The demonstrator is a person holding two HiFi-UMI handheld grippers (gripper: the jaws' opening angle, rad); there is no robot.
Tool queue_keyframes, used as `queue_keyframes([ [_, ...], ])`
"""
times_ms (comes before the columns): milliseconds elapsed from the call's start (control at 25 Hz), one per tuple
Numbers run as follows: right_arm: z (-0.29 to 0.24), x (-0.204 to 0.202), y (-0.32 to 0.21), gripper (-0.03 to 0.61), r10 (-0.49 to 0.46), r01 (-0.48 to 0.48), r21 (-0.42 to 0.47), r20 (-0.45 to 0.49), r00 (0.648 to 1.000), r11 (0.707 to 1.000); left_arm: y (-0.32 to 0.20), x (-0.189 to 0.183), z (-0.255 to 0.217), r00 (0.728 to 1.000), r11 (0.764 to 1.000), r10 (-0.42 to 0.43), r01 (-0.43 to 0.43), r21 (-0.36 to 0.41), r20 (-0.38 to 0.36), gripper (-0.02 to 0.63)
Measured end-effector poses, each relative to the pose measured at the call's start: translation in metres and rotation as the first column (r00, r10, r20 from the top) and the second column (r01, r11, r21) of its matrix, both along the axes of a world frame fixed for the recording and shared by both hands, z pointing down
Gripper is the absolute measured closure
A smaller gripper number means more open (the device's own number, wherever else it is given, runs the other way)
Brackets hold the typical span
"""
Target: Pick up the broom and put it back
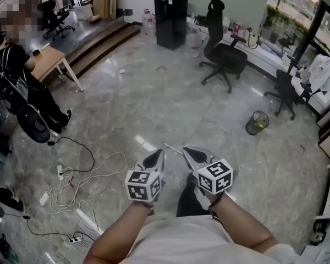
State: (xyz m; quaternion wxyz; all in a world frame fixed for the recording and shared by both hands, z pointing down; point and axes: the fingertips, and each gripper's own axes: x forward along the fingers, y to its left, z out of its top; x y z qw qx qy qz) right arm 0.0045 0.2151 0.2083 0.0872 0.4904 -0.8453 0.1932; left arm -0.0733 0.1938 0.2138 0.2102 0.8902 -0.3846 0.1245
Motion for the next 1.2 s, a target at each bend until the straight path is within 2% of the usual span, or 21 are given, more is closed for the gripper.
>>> queue_keyframes([
  [200,0.048,0.035,-0.116,0.574,-0.105,0.103,-0.043,-0.043,0.994,0.994,-0.107,0.030,0.046,0.996,0.994,-0.094,0.094,-0.052,0.001,0.609],
  [400,0.092,0.064,-0.221,0.574,-0.207,0.201,-0.117,-0.041,0.978,0.973,-0.195,0.052,0.077,0.983,0.978,-0.183,0.185,-0.099,0.024,0.609],
  [560,0.137,0.063,-0.283,0.569,-0.267,0.254,-0.164,-0.061,0.962,0.953,-0.243,0.046,0.108,0.973,0.964,-0.226,0.229,-0.138,0.038,0.610],
  [680,0.188,0.052,-0.318,0.565,-0.294,0.273,-0.219,-0.070,0.953,0.937,-0.272,0.030,0.152,0.969,0.954,-0.236,0.245,-0.173,0.073,0.609],
  [960,0.368,0.025,-0.398,0.528,-0.335,0.284,-0.340,-0.101,0.937,0.896,-0.347,0.014,0.316,0.976,0.941,-0.189,0.210,-0.265,0.105,0.609],
  [1040,0.434,0.016,-0.414,0.517,-0.359,0.299,-0.373,-0.100,0.928,0.878,-0.363,0.010,0.373,0.977,0.936,-0.175,0.203,-0.286,0.120,0.609],
  [1200,0.581,0.002,-0.422,0.499,-0.398,0.312,-0.456,-0.104,0.912,0.834,-0.371,0.000,0.488,0.976,0.913,-0.167,0.206,-0.353,0.138,0.609],
])
